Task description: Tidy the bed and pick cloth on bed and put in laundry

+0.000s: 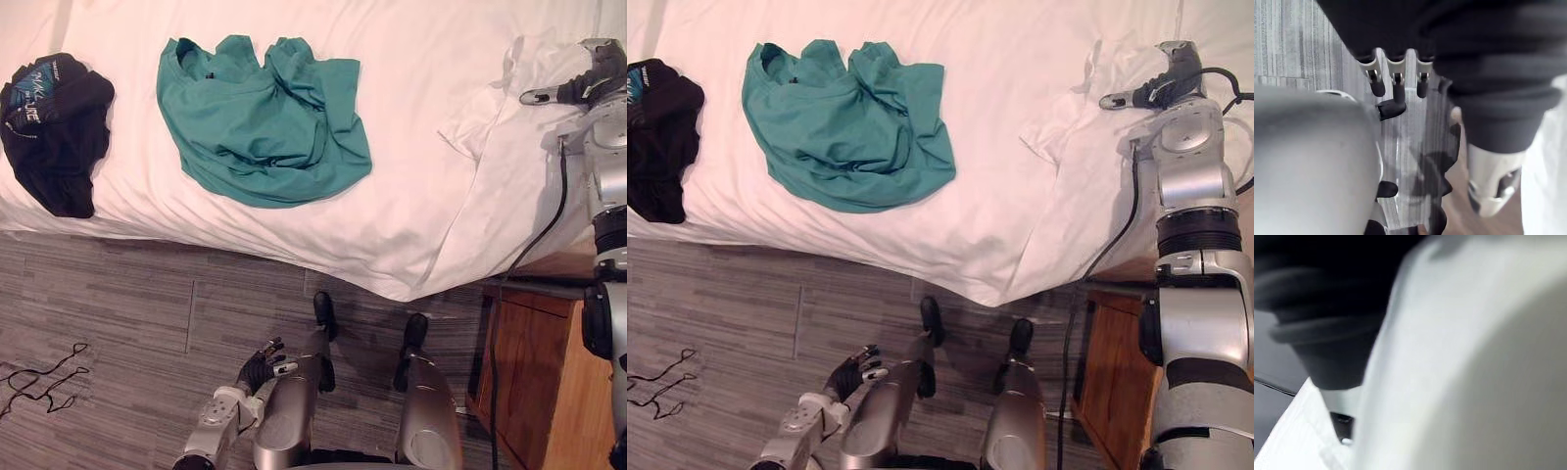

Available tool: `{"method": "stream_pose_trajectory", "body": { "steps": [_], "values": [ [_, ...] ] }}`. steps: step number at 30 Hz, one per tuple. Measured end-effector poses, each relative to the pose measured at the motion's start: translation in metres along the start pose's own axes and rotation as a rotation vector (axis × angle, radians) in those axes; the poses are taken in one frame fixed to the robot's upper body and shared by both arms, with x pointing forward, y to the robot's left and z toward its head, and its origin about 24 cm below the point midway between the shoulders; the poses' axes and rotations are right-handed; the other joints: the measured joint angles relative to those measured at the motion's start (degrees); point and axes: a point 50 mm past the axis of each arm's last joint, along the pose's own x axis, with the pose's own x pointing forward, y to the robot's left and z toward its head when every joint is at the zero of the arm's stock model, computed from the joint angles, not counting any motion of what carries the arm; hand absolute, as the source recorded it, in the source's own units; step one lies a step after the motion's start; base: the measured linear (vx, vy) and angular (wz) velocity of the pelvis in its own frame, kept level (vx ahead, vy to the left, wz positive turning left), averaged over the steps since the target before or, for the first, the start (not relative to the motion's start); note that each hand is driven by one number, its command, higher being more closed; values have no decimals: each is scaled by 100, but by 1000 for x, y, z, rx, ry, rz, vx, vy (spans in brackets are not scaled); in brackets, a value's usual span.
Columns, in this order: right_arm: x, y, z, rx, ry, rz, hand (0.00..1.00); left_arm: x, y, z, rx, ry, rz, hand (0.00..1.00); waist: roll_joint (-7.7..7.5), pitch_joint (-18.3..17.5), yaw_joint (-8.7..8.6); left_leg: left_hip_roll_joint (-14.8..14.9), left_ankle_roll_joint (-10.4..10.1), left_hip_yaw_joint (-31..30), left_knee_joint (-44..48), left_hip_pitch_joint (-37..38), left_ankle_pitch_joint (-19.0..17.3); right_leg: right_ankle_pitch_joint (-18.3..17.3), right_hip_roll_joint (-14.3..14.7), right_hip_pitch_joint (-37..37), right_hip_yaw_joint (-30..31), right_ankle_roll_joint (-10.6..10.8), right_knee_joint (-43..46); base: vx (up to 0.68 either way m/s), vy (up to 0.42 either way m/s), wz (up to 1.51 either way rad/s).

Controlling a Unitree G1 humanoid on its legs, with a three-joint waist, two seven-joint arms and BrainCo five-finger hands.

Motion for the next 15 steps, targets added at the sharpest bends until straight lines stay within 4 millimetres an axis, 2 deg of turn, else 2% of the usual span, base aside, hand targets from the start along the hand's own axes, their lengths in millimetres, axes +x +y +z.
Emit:
{"method": "stream_pose_trajectory", "body": {
  "steps": [3,5,7,8,9,11,15],
  "values": [
    [-17,8,-18,116,-37,51,100,-1,3,-1,4,11,7,0,-18,-6,-38,37,-2,43,-1,263,-5,25,72,341,1,5,-164,7,-10,-1],
    [-44,19,-41,262,-66,74,100,-6,11,-5,-14,21,42,0,-95,-57,-123,102,-80,83,-3,467,-107,20,152,584,34,15,-290,22,-33,-12],
    [-81,37,-83,377,6,90,100,-16,20,-17,-30,58,86,0,-305,-249,-222,151,-104,224,-3,592,-180,24,200,688,108,103,-425,55,-33,-31],
    [-99,42,-104,400,64,87,0,-20,21,-24,-34,83,96,0,-387,-387,-291,157,-126,251,-2,611,-196,33,213,722,129,115,-482,86,-25,-23],
    [-111,44,-119,413,108,80,0,-22,21,-29,-30,103,99,0,-439,-467,-331,158,-127,272,-2,644,-207,38,219,765,144,121,-509,120,-18,-16],
    [-168,52,-174,448,306,36,0,-34,20,-50,-46,186,116,0,-740,-761,-481,164,-163,451,-5,1042,-349,13,241,1111,286,164,-604,122,-10,-33],
    [-230,46,-224,410,546,-55,0,-44,17,-69,-76,251,133,0,-979,-1274,-559,191,-156,701,-38,1491,-547,-63,286,1495,440,274,-772,90,-11,-32]
  ]
}}
